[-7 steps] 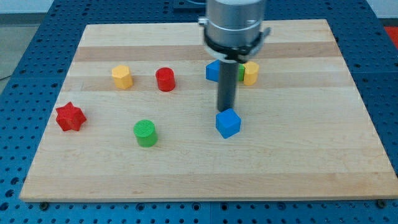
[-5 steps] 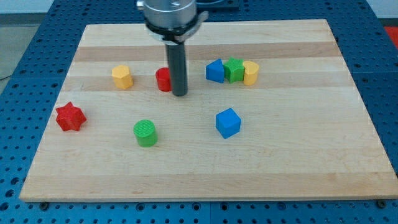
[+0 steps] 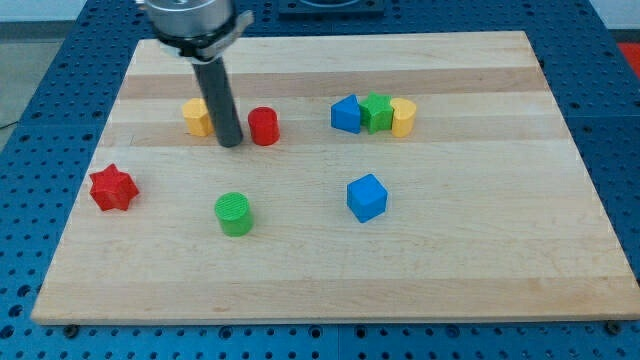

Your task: Slide the red circle close to the triangle

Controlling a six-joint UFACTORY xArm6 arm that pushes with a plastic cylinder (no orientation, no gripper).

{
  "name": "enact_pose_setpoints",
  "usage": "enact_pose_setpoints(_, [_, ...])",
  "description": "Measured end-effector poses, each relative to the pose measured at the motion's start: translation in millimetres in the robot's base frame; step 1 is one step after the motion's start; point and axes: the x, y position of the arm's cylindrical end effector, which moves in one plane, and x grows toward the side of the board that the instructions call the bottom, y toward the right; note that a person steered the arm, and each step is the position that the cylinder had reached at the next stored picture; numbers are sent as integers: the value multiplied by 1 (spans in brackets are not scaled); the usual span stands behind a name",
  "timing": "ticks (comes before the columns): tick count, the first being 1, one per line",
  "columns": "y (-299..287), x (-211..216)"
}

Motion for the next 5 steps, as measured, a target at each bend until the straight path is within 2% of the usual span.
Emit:
enact_pose_setpoints(2, [53,-4])
enact_pose_setpoints(3, [27,-9])
enact_pose_setpoints(4, [2,-32])
enact_pose_setpoints(5, [8,-40])
